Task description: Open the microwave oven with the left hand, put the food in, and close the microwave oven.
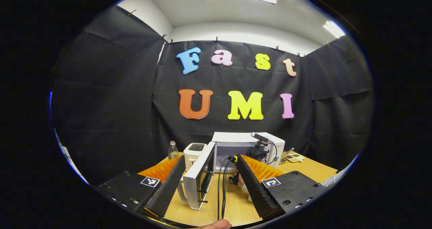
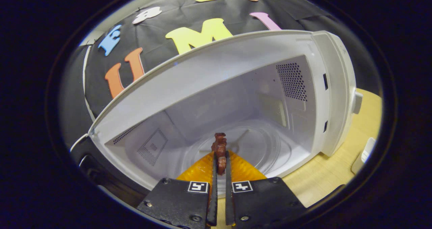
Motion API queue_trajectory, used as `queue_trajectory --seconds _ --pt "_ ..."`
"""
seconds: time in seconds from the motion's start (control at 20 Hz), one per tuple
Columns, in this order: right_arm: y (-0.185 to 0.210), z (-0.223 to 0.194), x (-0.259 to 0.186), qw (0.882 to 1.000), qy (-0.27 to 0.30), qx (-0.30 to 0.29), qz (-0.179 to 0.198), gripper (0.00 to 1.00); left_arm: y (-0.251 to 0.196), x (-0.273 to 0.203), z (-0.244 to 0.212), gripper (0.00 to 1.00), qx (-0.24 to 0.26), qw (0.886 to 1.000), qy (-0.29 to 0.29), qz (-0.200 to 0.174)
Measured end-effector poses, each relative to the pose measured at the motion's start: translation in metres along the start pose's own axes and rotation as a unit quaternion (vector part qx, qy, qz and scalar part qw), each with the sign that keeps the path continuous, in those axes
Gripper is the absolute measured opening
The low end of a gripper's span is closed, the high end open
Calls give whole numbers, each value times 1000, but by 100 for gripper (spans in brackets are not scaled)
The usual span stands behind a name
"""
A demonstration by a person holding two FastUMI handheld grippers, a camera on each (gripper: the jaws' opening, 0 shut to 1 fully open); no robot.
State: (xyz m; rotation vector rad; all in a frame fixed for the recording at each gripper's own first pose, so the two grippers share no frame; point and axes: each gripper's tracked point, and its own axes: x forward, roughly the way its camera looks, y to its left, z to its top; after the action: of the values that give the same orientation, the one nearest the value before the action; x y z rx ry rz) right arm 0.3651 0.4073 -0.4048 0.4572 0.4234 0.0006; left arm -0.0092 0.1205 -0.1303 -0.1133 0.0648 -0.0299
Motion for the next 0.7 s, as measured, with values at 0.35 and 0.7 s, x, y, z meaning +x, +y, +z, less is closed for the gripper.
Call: queue_trajectory --seconds 0.35,0.7 --pt "-10 -9 17 1000 6 -3 -20 17 -8 8 -18 94 -11 1000 23 -9" --pt "-14 -19 16 998 40 -40 -38 39 -6 7 -26 94 -20 999 39 -4"
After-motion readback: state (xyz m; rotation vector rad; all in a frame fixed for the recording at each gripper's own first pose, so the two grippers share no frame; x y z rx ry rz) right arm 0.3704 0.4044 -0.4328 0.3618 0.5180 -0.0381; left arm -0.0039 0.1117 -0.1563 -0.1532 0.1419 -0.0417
